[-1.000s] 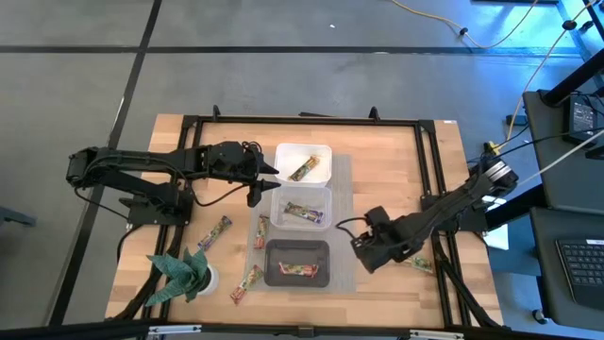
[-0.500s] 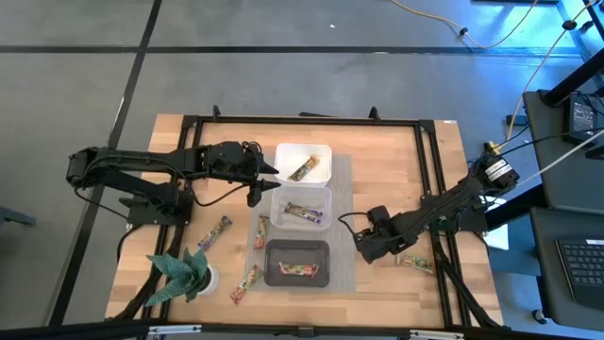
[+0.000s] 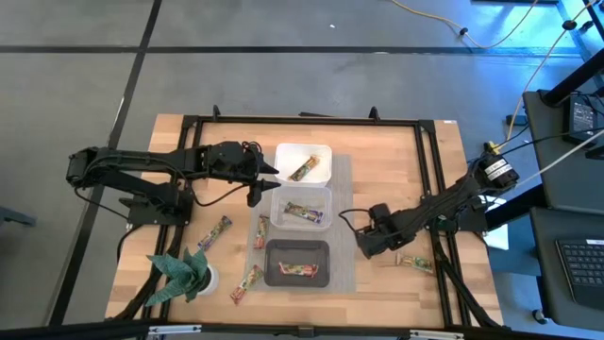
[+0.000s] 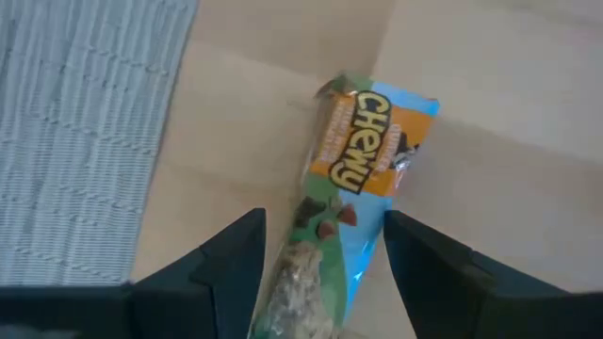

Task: Pick and place Granola Bars by type
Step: Put the left yellow granola bar into the white bin

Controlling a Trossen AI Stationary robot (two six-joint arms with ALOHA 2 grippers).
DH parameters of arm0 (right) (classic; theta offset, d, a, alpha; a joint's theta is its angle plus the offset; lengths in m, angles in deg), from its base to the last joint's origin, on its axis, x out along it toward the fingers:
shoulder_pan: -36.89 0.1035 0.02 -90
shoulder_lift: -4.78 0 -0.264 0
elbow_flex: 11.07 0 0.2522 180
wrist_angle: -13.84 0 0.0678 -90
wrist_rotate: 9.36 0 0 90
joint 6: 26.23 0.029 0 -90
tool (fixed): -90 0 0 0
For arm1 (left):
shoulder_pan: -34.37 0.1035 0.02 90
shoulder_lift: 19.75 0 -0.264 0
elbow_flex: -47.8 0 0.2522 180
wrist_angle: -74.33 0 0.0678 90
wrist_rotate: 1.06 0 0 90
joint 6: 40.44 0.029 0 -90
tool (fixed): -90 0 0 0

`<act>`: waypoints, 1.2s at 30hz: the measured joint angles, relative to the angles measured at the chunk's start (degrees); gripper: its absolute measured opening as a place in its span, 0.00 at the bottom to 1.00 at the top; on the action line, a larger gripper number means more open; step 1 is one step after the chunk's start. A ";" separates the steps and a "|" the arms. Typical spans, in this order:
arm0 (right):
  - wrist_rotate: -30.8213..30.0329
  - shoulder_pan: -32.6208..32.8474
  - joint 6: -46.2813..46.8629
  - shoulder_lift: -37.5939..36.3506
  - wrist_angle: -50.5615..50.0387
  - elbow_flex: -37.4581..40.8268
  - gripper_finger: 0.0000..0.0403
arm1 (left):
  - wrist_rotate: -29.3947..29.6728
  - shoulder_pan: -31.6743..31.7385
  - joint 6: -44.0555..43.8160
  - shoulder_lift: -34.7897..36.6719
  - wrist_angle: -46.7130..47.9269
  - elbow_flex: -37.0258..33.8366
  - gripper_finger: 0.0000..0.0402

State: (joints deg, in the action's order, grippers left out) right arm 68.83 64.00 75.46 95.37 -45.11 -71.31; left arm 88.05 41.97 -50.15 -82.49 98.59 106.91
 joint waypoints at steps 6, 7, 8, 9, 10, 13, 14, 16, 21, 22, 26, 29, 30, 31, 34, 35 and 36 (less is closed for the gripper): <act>-0.26 0.04 -0.11 -0.28 6.95 3.95 0.55 | 0.09 0.01 0.00 0.00 0.00 0.01 0.49; -0.33 0.04 -0.09 -0.26 7.18 4.13 0.55 | 0.09 0.01 0.00 0.00 0.00 0.01 0.49; -0.33 0.04 -0.11 -0.26 7.30 4.26 0.55 | 0.09 0.00 0.00 0.00 0.00 0.01 0.49; -0.48 0.04 -0.26 -0.26 7.32 4.29 0.55 | 0.09 0.02 0.00 0.00 -0.02 0.02 0.49; -0.69 0.04 -0.58 -0.22 7.33 4.29 0.55 | 0.09 0.00 0.00 0.00 0.00 0.02 0.49; -1.10 0.07 -1.18 -0.20 7.41 4.31 0.55 | 0.09 0.00 0.00 0.00 -0.02 0.00 0.48; -1.09 0.07 -1.20 -0.17 7.41 4.31 0.55 | 0.09 0.02 0.00 0.00 0.00 0.02 0.49; -1.16 0.07 -1.21 -0.15 7.43 4.33 0.55 | 0.09 0.02 0.00 0.00 -0.01 0.01 0.49; -1.01 0.07 -1.25 -0.12 7.46 4.38 0.55 | 0.09 0.00 0.00 0.00 0.00 0.02 0.49; -0.79 0.04 -1.25 -0.11 7.37 4.38 0.55 | 0.09 0.01 0.00 0.00 -0.01 0.01 0.49; 0.18 -0.01 -1.27 -0.04 6.33 4.38 0.53 | 0.09 0.00 0.00 0.00 -0.02 0.02 0.49; 0.49 -0.02 -1.28 -0.04 5.57 4.38 0.49 | 0.07 0.00 0.00 0.00 -0.02 0.02 0.49; 0.55 -0.02 -1.27 -0.04 5.44 4.38 0.47 | 0.07 0.01 0.00 0.00 -0.02 0.02 0.49; 0.62 -0.02 -1.27 -0.04 5.37 4.40 0.45 | 0.08 0.02 0.00 0.00 -0.01 0.01 0.49; 0.80 -0.02 -1.27 -0.02 5.26 4.42 0.39 | 0.07 0.01 0.00 0.00 -0.01 0.01 0.48; 0.86 -0.02 -1.27 -0.02 5.23 4.42 0.37 | 0.07 0.00 0.00 0.00 0.00 0.02 0.48; 0.92 -0.02 -1.27 -0.02 5.21 4.42 0.36 | 0.07 0.00 0.00 0.00 -0.02 0.00 0.49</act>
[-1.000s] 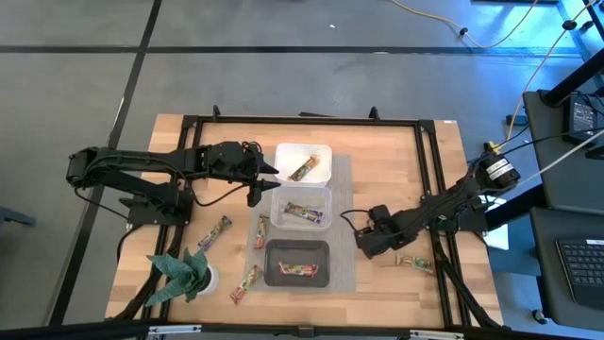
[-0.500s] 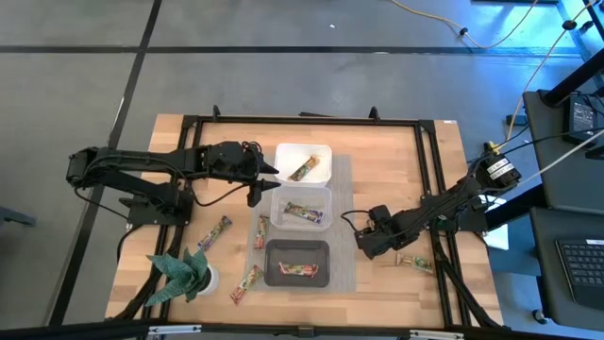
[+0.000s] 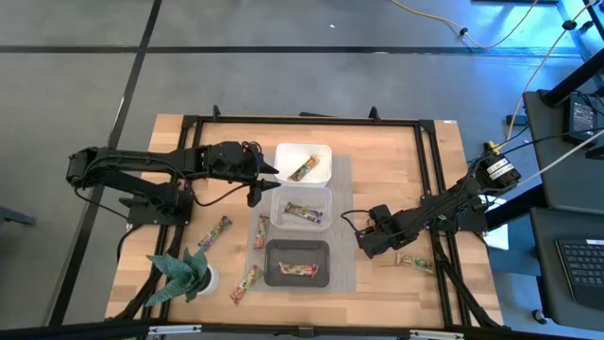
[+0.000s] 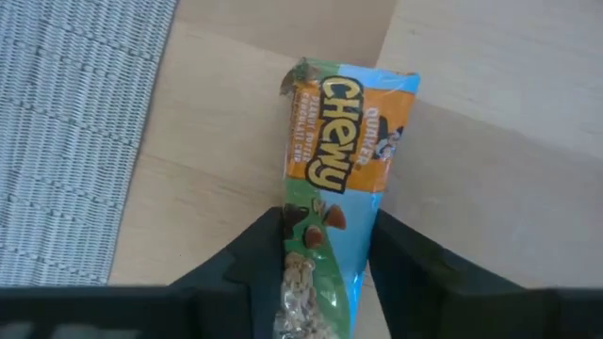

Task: Pick and place Granola Bars by type
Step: Put the left yellow granola bar into the white bin

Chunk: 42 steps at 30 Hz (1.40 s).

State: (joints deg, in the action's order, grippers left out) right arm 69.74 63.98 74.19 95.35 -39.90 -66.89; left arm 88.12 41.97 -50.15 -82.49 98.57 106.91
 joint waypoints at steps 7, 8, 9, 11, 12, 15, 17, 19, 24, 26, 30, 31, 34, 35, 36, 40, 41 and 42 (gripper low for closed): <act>0.19 0.00 -0.24 0.24 -1.48 -1.60 0.34 | 0.00 0.01 -0.02 0.00 0.00 0.02 0.49; 0.50 0.00 -0.55 0.36 -2.44 -2.26 0.35 | 0.00 0.02 -0.02 0.00 0.00 0.01 0.49; 0.94 -0.02 -1.31 0.42 -3.62 -3.07 0.35 | -0.01 0.00 -0.02 0.00 0.02 0.02 0.48; 0.90 0.00 -2.84 0.35 -5.58 -5.06 0.35 | 0.00 0.00 -0.02 0.00 0.00 0.02 0.49; 0.76 0.02 -3.15 0.34 -6.59 -6.19 0.35 | 0.00 0.00 -0.02 0.00 0.02 0.02 0.49; 0.60 0.00 -5.00 0.28 -9.60 -9.60 0.36 | -0.02 0.00 -0.02 0.00 0.00 0.00 0.49; 0.39 -0.16 -7.85 0.27 -9.39 -12.21 0.36 | 0.00 0.00 -0.02 0.00 0.00 0.02 0.49; -0.06 -0.60 -11.16 0.24 -9.44 -14.98 0.36 | -0.02 0.01 -0.02 0.00 0.01 0.01 0.49; -7.77 -3.07 -21.31 0.20 -9.84 -23.81 0.36 | -0.02 0.01 -0.02 0.00 0.00 0.01 0.49; -11.26 -4.70 -26.40 0.20 -10.00 -27.94 0.36 | -0.02 0.02 -0.02 0.00 0.02 0.02 0.49; -17.34 -9.20 -38.18 0.13 -9.96 -35.67 0.36 | -0.02 0.02 -0.02 0.00 0.00 0.02 0.49; -18.30 -10.49 -41.60 0.12 -9.83 -37.39 0.36 | -0.02 0.02 -0.02 0.00 0.02 0.02 0.49; -19.90 -14.78 -51.66 0.07 -9.01 -41.50 0.36 | -0.02 0.01 -0.03 0.00 0.01 0.02 0.49; -20.01 -16.43 -54.58 0.07 -8.60 -42.56 0.36 | -0.02 0.01 -0.02 0.00 0.00 0.01 0.49; -20.06 -18.09 -57.52 0.07 -7.70 -43.39 0.36 | -0.02 0.00 -0.02 0.00 0.00 0.02 0.49; -18.17 -24.88 -69.63 0.04 -0.43 -44.09 0.36 | -0.02 0.02 -0.02 0.00 0.00 0.00 0.49; -16.96 -26.60 -72.15 0.19 1.14 -44.09 0.36 | -0.04 0.00 -0.04 0.00 0.02 0.01 0.49; -15.62 -28.39 -74.30 0.53 2.54 -44.14 0.36 | -0.04 0.02 -0.02 0.00 0.00 0.02 0.49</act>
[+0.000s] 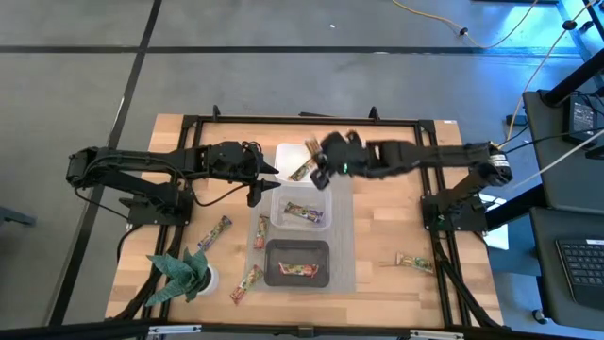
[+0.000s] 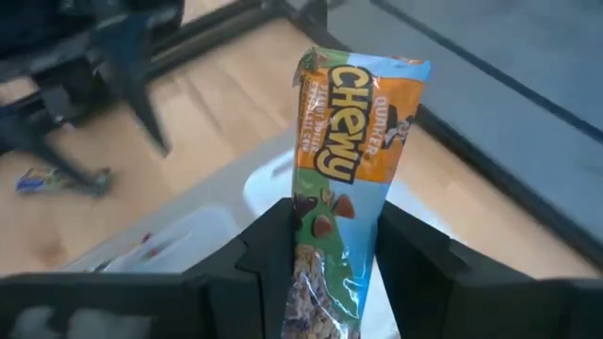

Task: Pick and place Granola Bars by type
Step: Put the left yellow granola bar into the white bin

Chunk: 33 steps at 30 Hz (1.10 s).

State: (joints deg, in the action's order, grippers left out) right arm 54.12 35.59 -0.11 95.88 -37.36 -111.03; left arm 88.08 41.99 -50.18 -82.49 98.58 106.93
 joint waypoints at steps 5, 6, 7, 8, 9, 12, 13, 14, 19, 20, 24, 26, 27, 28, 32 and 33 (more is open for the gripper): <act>7.69 -7.37 -9.22 3.61 2.32 0.03 0.36 | 0.00 0.00 -0.02 0.00 0.00 0.00 0.49; 8.49 -8.52 -11.21 4.51 2.36 0.03 0.36 | 0.00 0.00 -0.02 0.00 -0.01 0.00 0.49; 9.43 -9.59 -12.97 5.59 2.75 0.03 0.36 | 0.00 0.00 -0.01 0.00 -0.01 -0.01 0.49; 10.29 -10.56 -14.51 6.77 3.04 0.03 0.36 | 0.00 0.00 -0.02 0.00 0.00 0.00 0.49; 11.22 -11.41 -15.86 8.00 3.10 0.04 0.36 | 0.00 0.00 -0.02 0.00 -0.01 0.00 0.49; 14.89 -13.62 -18.92 11.75 3.66 0.08 0.36 | -0.05 0.00 -0.17 0.00 0.02 0.00 0.48; 16.10 -14.23 -19.64 12.98 3.68 0.08 0.36 | -0.15 -0.02 -0.17 0.00 -0.01 0.00 0.48; 16.97 -14.64 -20.61 14.20 3.83 0.08 0.36 | -0.17 0.00 -0.17 0.00 -0.01 0.00 0.49; 18.09 -15.79 -24.20 19.79 4.69 0.12 0.36 | -0.17 -0.02 -0.15 0.00 0.02 0.00 0.49; 18.11 -15.87 -24.88 20.65 4.70 0.12 0.36 | -0.17 -0.01 -0.17 0.00 0.01 0.00 0.49; 18.12 -15.96 -25.34 23.20 4.63 0.12 0.36 | -0.17 0.00 -0.17 0.00 -0.01 0.00 0.48; 18.14 -15.96 -25.48 23.68 4.58 0.12 0.36 | -0.17 0.00 -0.48 0.00 0.02 0.00 0.49; 18.22 -15.96 -25.60 23.70 4.56 0.12 0.36 | -0.17 0.00 -0.48 0.00 0.00 0.00 0.49; 18.24 -15.96 -26.12 23.71 4.51 0.12 0.36 | -0.17 -0.02 -0.50 0.00 -0.01 0.00 0.49; 19.65 -16.03 -27.30 23.68 4.70 0.12 0.36 | -0.17 -0.02 -0.59 0.00 -0.01 0.00 0.49; 20.37 -16.09 -27.36 23.66 4.71 0.12 0.36 | -0.17 0.00 -0.59 0.00 0.01 -0.01 0.49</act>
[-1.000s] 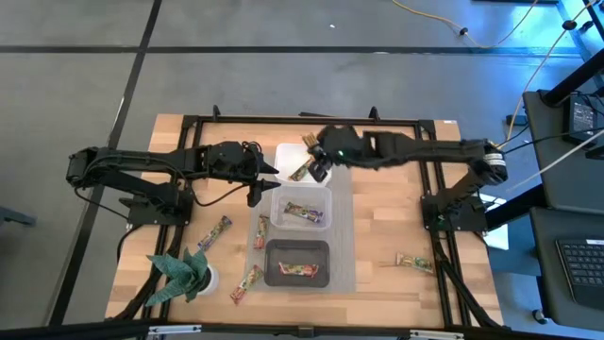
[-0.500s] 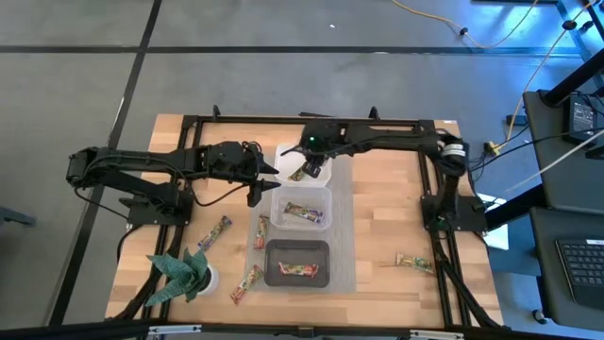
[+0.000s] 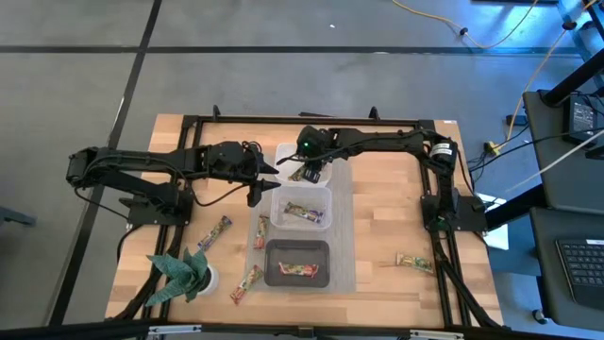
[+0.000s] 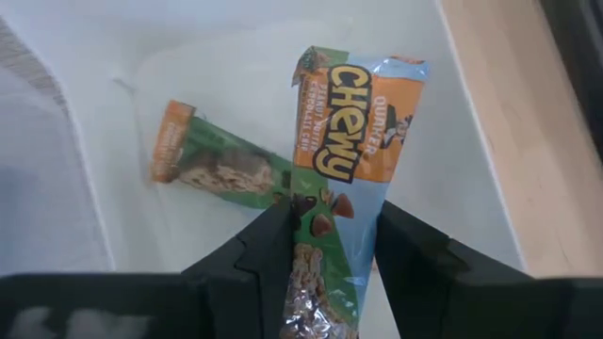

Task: Pick and place Granola Bars by type
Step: Put the left yellow granola bar into the white bin, then put the blue granola bar into the transparent bin

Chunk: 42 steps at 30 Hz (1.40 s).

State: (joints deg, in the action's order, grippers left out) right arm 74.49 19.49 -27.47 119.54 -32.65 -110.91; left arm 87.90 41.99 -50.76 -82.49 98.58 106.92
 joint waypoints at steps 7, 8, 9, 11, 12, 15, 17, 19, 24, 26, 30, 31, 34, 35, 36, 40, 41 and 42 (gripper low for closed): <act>0.87 -0.10 -0.54 -0.08 0.19 -0.02 0.45 | 0.00 -0.02 -0.01 0.00 -0.01 0.01 0.49; 0.87 -0.13 -0.52 -0.08 0.33 -0.02 0.47 | 0.00 -0.02 0.00 -0.01 0.00 0.01 0.49; 0.84 -0.13 -0.52 -0.08 0.43 -0.02 0.50 | 0.00 -0.02 -0.01 0.00 0.01 0.00 0.49; -0.19 -0.13 -0.33 -0.10 0.47 -0.02 0.54 | 0.00 -0.01 -0.02 0.00 0.00 0.01 0.49; -0.86 -0.13 0.19 -0.10 0.46 -0.02 0.55 | 0.00 -0.02 -0.02 0.00 0.01 0.01 0.49; -1.57 -0.13 1.08 -1.41 -0.25 -0.02 0.58 | 0.00 0.00 -0.02 -0.02 0.01 0.01 0.48; -1.61 0.06 0.95 -3.48 -0.16 -0.04 0.59 | 0.00 -0.02 -0.02 0.00 -0.01 0.01 0.49; -1.67 0.41 0.97 -6.07 -1.25 -0.04 0.59 | 0.00 -0.01 -0.02 -0.01 -0.01 0.01 0.49; 0.18 2.01 0.92 -13.87 -8.68 -0.13 0.60 | -0.02 -0.02 -0.02 -0.02 -0.01 -0.01 0.49; 1.07 2.76 0.98 -16.36 -11.15 0.41 0.60 | 0.01 -0.01 -0.02 -0.01 -0.01 0.01 0.48; 0.80 3.97 2.55 -21.63 -11.13 4.98 0.60 | -0.19 -0.02 -1.88 -0.02 0.05 0.00 0.49; 0.70 4.11 2.89 -22.96 -11.08 6.79 0.60 | -0.24 -0.02 -2.34 -0.02 0.40 0.01 0.49; -0.30 4.20 5.26 -27.00 -9.82 12.69 0.60 | -0.24 -0.02 -2.45 -0.02 2.75 0.01 0.49; -0.73 4.20 6.03 -28.32 -9.38 14.62 0.60 | -0.20 -0.02 -2.47 -0.02 4.25 0.01 0.48; -1.12 4.15 7.14 -29.67 -8.62 16.45 0.60 | 0.04 -0.02 -2.47 -0.02 5.89 0.01 0.48; -3.95 3.79 10.44 -33.60 -6.39 22.18 0.59 | 3.41 -0.25 -4.33 -0.02 15.09 0.01 0.48; -4.30 3.66 11.29 -34.29 -5.98 23.11 0.59 | 4.42 -0.48 -5.64 -0.02 18.07 0.01 0.48; -4.32 3.47 11.64 -34.87 -5.55 23.89 0.59 | 5.34 -0.70 -7.25 -0.02 20.96 0.00 0.48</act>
State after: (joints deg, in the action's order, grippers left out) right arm 70.17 22.97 -15.83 84.67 -38.19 -87.02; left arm 93.24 41.29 -58.01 -82.51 119.54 106.92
